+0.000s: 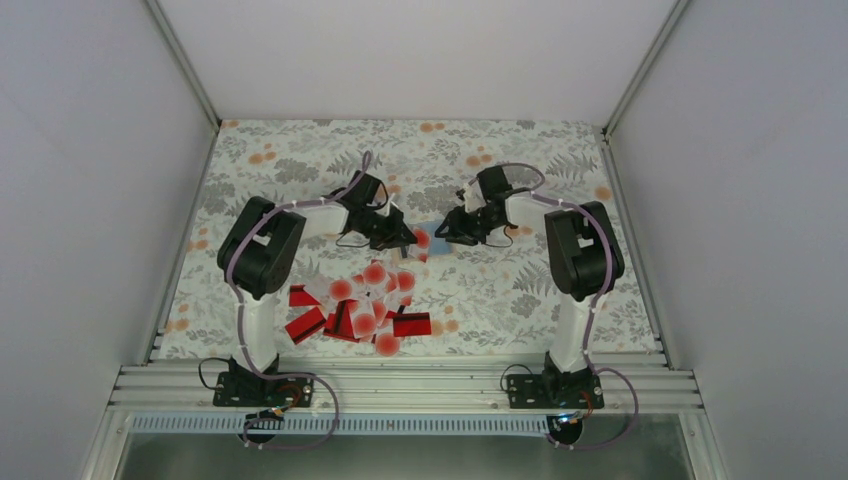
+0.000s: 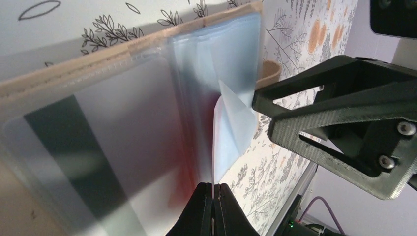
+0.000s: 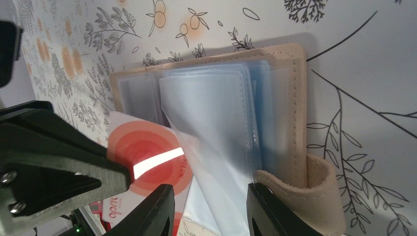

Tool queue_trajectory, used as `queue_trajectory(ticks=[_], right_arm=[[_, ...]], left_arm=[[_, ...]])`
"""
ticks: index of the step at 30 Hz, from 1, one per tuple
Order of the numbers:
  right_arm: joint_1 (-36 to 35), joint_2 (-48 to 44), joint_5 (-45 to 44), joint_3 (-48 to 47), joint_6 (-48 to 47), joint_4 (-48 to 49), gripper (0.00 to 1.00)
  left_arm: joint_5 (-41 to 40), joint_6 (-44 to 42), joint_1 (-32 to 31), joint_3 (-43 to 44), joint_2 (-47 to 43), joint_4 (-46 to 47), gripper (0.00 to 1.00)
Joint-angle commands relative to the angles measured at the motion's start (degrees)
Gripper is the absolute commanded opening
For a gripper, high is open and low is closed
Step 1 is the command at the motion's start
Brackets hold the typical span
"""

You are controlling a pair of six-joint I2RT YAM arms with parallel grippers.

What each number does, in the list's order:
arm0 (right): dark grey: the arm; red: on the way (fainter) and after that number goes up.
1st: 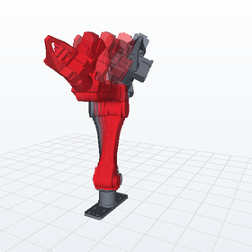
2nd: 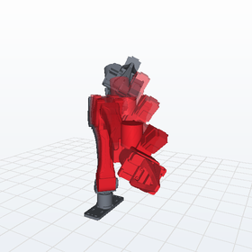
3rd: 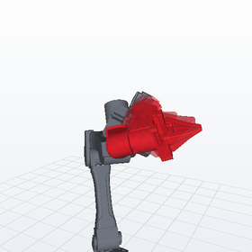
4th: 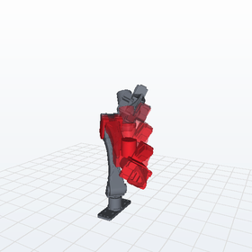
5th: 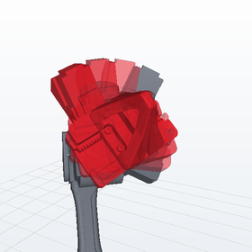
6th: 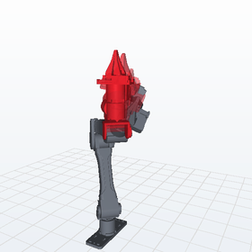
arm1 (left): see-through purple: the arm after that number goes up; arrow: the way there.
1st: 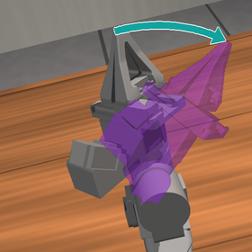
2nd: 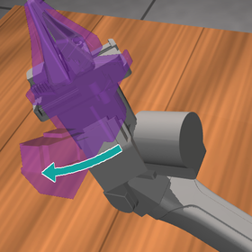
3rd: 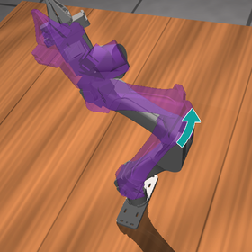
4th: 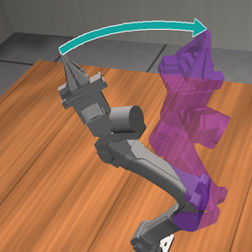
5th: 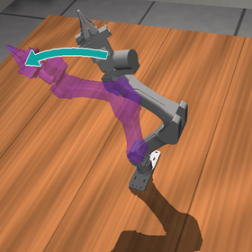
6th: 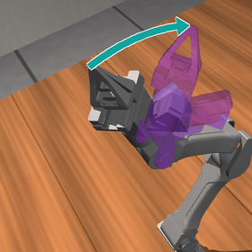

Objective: Put the credit cards into the card holder

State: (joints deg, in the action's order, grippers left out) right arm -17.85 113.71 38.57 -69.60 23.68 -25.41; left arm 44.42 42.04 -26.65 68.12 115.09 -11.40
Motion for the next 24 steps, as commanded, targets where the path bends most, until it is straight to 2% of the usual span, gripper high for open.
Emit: queue_trajectory(ticks=[1,24], right_arm=[[1.2,1.3,-4.4,3.5,-1.1,-3.3,0.39],[3.4,0.1,-3.5,5.3,-1.9,-3.2,0.39]], left_arm=[[0.8,2.2,-0.2,-0.6,2.6,5.0,0.03],[-0.9,8.4,-0.7,-3.7,5.0,18.7,0.02]])
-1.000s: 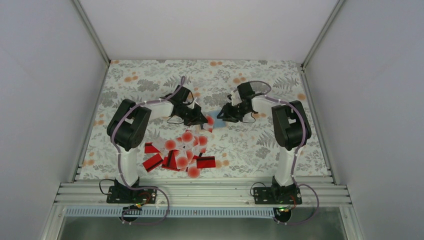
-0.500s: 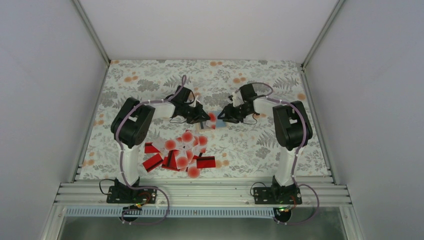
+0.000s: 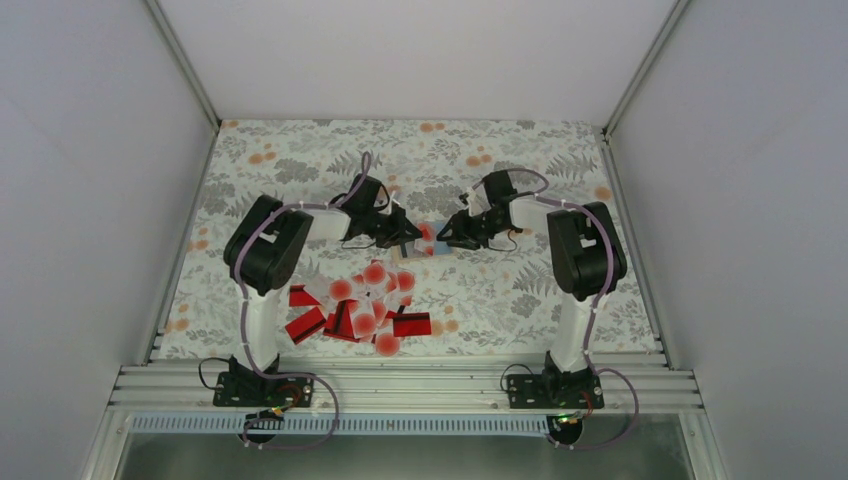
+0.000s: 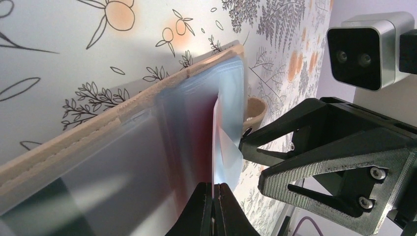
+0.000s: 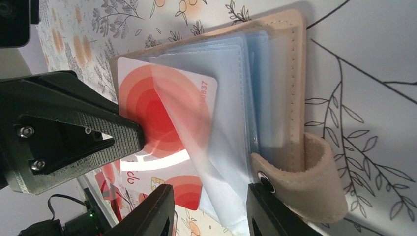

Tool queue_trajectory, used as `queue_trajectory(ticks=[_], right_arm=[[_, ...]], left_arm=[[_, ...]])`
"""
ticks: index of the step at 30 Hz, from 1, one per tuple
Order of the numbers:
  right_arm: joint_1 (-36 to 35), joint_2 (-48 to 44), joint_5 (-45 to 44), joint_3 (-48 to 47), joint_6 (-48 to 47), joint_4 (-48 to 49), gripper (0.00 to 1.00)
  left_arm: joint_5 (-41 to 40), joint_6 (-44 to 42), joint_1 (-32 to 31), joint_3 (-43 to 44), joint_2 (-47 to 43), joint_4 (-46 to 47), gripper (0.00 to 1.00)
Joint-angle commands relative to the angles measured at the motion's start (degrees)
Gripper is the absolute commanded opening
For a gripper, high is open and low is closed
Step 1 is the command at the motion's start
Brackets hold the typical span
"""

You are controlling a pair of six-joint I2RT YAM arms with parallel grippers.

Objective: Put the credit cards into the card holder

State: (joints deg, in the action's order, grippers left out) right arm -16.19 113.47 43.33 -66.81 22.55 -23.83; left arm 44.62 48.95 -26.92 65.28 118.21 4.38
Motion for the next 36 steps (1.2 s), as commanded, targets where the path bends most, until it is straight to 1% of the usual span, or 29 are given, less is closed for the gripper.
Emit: queue_trajectory(ticks=[1,9,22,36], right_arm=[[1.7,0.3,-8.5,2.6,-0.8,-4.8,0.39],[1.9,-0.5,-10.0,3.2,-1.7,-5.2,0.39],[1.9,0.5,-7.6,6.3,-2.1,-4.4,0.38],[1.9,1.2,-4.1,9.5,-1.4,-2.2,0.35]], left_arm=[[-1.2,1.5,-0.6,-1.0,2.0,3.1,0.02],[-1.7,1.4,-1.3,-0.4,3.1,4.3,0.02],[-2.7,1.8,-1.9,0.2,4.7,4.8,0.02],[-5.2,7.0,-2.7,-3.0,4.3,10.5,0.02]])
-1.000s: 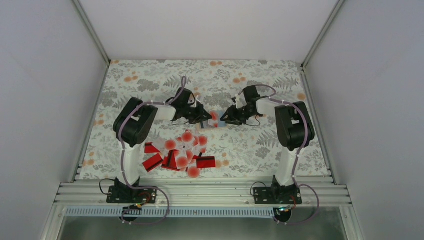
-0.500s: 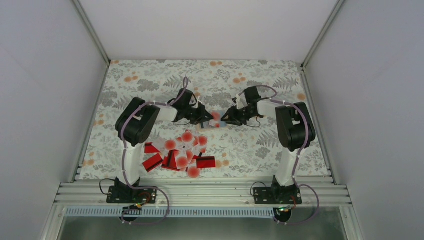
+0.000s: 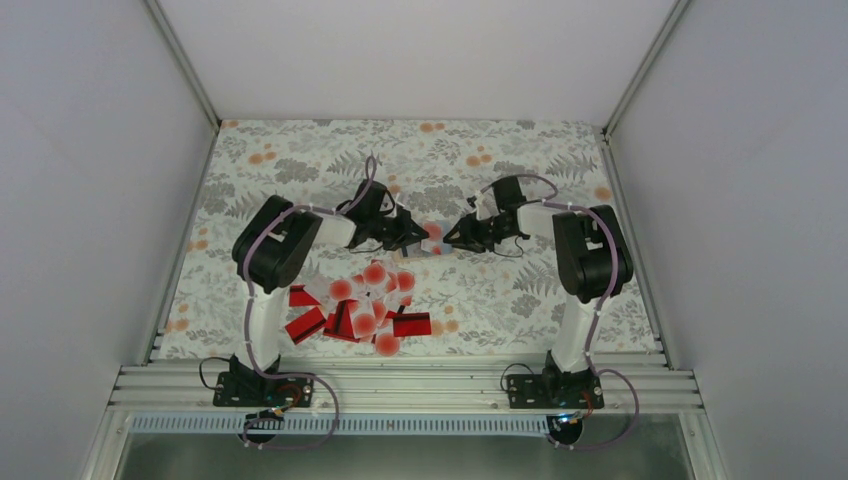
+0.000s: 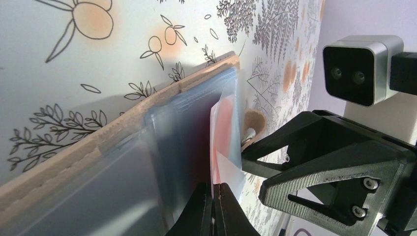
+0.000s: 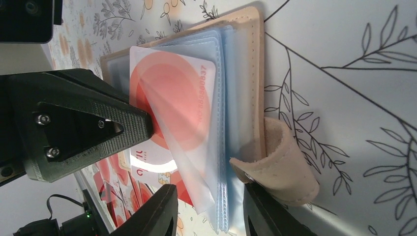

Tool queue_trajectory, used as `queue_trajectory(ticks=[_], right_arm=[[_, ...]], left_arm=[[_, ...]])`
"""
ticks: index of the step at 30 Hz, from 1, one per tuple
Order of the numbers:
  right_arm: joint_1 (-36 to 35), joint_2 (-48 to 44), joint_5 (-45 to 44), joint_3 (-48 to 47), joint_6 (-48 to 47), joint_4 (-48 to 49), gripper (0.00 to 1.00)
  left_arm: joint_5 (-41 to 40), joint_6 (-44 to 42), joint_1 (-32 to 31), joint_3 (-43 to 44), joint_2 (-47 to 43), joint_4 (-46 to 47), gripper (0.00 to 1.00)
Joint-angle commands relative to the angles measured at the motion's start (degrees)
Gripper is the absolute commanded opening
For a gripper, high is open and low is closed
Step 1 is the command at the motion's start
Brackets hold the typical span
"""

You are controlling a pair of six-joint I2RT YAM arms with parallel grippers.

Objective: Put the credit cards into the card holder

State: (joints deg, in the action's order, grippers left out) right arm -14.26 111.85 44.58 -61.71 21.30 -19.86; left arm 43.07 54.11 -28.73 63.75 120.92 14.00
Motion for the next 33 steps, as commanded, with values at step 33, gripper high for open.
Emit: queue_trajectory(ticks=[33], right_arm=[[-0.1,3.2,-1.1,7.0,0.5,-4.3,0.33]], left_arm=[[-8.4,8.1,-4.6,-0.8,3.9,5.7,0.02]])
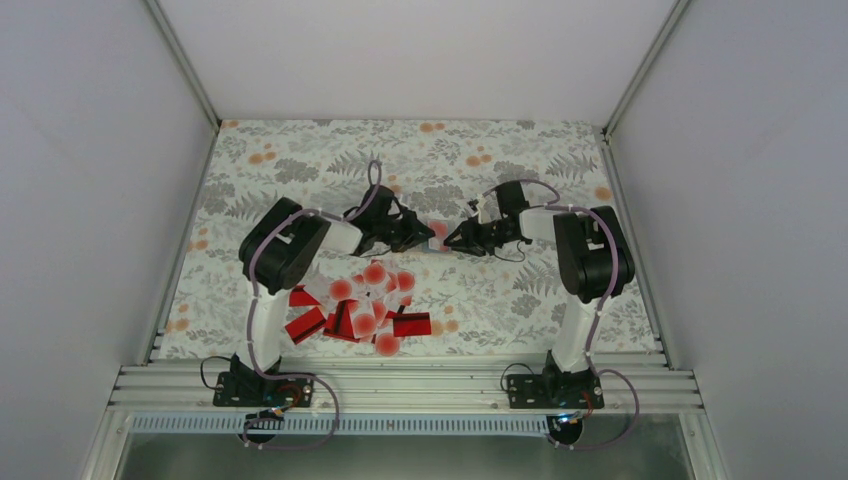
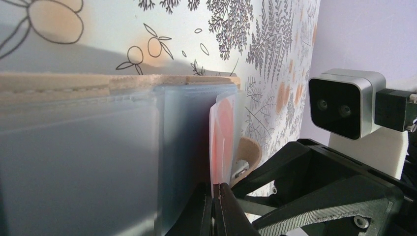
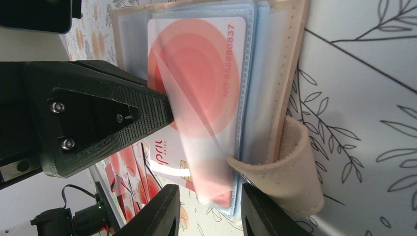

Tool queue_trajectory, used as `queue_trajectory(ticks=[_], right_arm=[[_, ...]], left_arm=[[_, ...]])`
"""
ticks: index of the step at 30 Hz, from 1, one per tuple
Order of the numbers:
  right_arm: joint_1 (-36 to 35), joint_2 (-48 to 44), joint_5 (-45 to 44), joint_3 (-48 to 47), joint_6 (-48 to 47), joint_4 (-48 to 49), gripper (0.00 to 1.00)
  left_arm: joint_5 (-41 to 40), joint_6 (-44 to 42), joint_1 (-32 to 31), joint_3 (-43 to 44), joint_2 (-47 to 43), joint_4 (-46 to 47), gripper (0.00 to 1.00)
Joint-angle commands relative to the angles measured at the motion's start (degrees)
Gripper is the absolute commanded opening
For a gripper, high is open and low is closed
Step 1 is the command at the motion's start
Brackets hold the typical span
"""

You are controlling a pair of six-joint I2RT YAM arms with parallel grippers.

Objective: Put the credit cards into the card holder

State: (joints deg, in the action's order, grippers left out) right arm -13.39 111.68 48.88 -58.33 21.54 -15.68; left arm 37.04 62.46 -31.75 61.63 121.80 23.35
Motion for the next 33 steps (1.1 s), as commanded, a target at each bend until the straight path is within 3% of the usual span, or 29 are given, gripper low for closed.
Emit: queue_trajectory(ticks=[1,15,25,30,33], right_arm=[[-1.0,3.4,-5.4,3.6,0.3,-8.5,0.33],[-1.0,2.2,-6.5,2.7,-0.1,-9.2,0.32],[-1.0,-1.2,-9.5,0.5,-0.4,-10.8,0.33],[-1.0,-2.4,-10.7,-0.4,-0.6,-11.4,0.33],[-1.0,-2.8,-11.1,-1.0,-0.7,-12.0,0.34]], left_arm=[[-2.5,-0.8,-1.7,1.7,2.9,-4.4,0.02],[-4.8,-9.3,-2.2,6.5,2.3,-17.8,0.03],[-8.1,-11.5,-2.3,7.9,0.5,-24.0,0.33],[-9.4,-12.7,-2.5,8.4,-0.3,-26.7,0.39],[-10.7,-13.6,-2.8,9.7,-0.4,-29.3,0.48]])
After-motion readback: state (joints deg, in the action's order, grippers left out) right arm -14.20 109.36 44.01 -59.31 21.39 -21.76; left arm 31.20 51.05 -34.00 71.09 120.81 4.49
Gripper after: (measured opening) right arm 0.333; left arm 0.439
